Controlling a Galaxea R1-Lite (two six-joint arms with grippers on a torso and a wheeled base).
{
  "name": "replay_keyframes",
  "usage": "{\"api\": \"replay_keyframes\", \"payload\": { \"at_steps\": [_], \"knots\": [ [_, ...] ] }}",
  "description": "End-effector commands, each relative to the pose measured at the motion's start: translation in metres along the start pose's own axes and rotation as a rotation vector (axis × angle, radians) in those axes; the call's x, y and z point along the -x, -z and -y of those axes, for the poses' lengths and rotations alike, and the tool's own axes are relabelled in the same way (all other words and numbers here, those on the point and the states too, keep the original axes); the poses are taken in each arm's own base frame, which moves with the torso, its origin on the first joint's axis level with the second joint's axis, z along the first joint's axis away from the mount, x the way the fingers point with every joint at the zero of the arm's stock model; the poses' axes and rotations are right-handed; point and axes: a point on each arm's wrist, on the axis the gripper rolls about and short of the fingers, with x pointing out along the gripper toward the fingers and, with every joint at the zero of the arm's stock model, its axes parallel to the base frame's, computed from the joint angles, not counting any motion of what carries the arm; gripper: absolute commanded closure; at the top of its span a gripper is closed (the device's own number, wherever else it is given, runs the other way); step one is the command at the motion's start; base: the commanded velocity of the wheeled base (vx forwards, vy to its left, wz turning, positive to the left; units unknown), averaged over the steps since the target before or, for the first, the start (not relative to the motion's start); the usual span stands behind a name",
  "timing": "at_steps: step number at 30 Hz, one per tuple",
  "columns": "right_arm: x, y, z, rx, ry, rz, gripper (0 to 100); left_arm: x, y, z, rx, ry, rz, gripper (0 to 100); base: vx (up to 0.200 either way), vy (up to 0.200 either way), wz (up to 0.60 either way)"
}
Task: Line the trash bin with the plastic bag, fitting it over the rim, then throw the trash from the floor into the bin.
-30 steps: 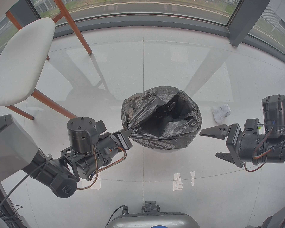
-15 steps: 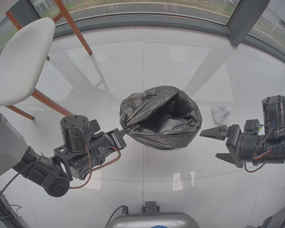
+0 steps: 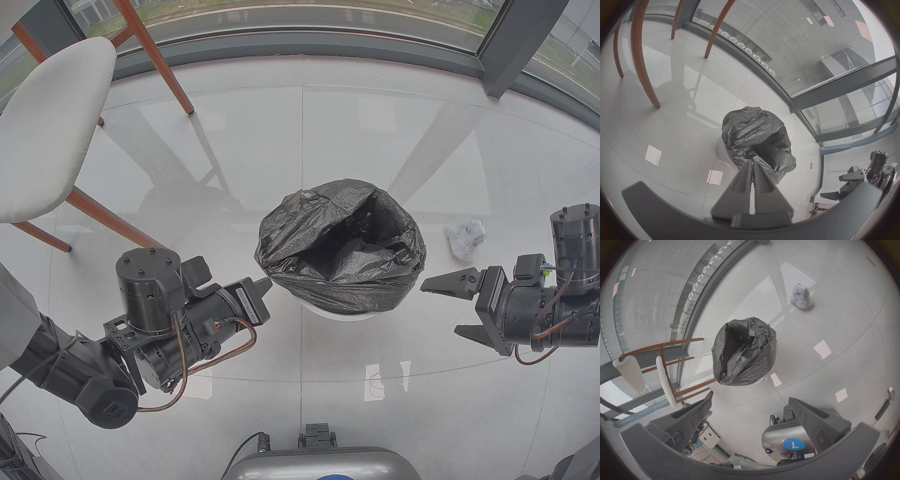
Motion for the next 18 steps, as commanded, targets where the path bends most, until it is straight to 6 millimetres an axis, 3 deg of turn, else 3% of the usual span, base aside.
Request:
{"api": "replay_keyframes", "payload": {
  "at_steps": [1, 18],
  "knots": [
    [0.001, 0.0, 0.001, 0.0, 0.003, 0.005, 0, 0.001, 0.004, -0.001, 0.008, -0.006, -0.013, 100, 0.0, 0.0, 0.0],
    [-0.001, 0.004, 0.009, 0.0, 0.037, 0.004, 0, 0.0, 0.04, 0.038, 0.253, 0.102, -0.142, 100, 0.0, 0.0, 0.0]
  ]
}}
